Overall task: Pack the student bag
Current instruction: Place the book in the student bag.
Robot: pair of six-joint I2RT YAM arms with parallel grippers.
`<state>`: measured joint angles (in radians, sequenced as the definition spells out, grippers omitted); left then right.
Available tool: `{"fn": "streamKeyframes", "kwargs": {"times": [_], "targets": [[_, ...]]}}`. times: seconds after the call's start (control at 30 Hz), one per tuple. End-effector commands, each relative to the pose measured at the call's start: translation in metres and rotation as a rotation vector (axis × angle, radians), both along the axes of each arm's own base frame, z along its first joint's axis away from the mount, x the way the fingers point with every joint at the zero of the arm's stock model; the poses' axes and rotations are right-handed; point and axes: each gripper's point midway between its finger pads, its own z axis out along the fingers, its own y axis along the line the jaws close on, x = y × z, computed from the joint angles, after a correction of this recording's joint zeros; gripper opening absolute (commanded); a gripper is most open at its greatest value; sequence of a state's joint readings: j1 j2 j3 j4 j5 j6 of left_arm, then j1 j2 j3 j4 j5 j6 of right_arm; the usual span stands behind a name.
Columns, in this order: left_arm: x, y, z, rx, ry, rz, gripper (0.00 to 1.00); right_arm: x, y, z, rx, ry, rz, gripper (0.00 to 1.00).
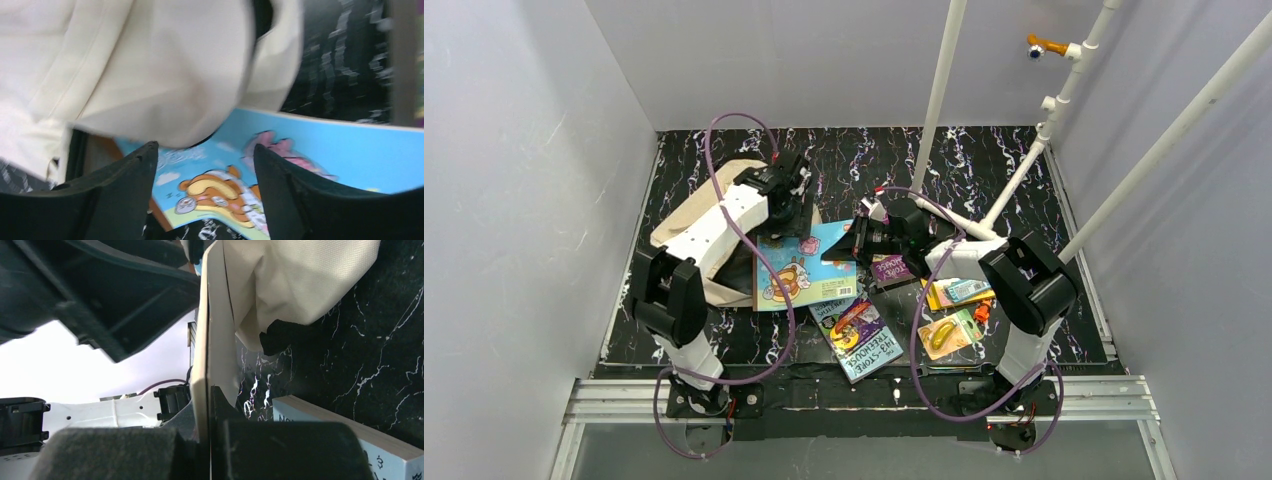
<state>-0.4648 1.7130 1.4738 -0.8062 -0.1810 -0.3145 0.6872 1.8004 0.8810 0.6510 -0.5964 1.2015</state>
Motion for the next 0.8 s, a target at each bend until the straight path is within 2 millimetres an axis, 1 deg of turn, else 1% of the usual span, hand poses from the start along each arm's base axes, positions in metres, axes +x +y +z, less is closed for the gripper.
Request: {"fn": "streamKeyframes", "kwargs": {"times": [0.0,0.1,0.2,0.23,0.27,0.4,0.43,0.47,0.57,0.63,0.7,0.77], "targets": [[-0.022,0.053,0.019,0.157,-0.077,0.064,0.73,-0.001,-0.004,0.026,0.047,-0.061,-0.011,0.01],[-0.030,0.056,0.033,0.114,-0.125,0.058,0.84,-0.007,-0.007,0.025,0.043,-0.057,0.010,0.01],[-0.033,0.060,0.052,0.076,-0.175,0.061,0.98,-0.011,-0.008,0.024,0.037,-0.057,0.025,0.01],[-0.034,0.060,0.054,0.065,-0.177,0.051,0.98,-0.012,-0.009,0.023,0.033,-0.060,0.028,0.01],[-0.034,0.063,0.054,0.067,-0.174,0.047,0.98,-0.013,-0.009,0.023,0.029,-0.060,0.030,0.01],[-0.036,0.080,0.042,0.114,-0.118,0.078,0.98,-0.016,-0.010,0.021,0.023,-0.048,0.044,0.01],[-0.035,0.081,0.038,0.106,-0.107,0.081,0.98,-0.017,-0.011,0.021,0.022,-0.046,0.046,0.01],[-0.033,0.080,0.033,0.081,-0.088,0.076,0.98,-0.018,-0.012,0.021,0.020,-0.045,0.045,0.01],[-0.032,0.062,0.018,-0.027,-0.007,0.026,0.98,-0.020,-0.013,0.023,0.020,-0.044,0.050,0.01],[-0.029,0.061,0.008,-0.026,0.028,0.027,0.97,-0.021,-0.013,0.025,0.023,-0.043,0.054,0.01],[-0.024,0.070,-0.001,0.013,0.054,0.056,0.92,-0.022,-0.014,0.027,0.019,-0.043,0.052,0.01],[-0.022,0.078,-0.004,0.040,0.077,0.089,0.77,-0.023,-0.015,0.027,0.013,-0.044,0.053,0.01]]}}
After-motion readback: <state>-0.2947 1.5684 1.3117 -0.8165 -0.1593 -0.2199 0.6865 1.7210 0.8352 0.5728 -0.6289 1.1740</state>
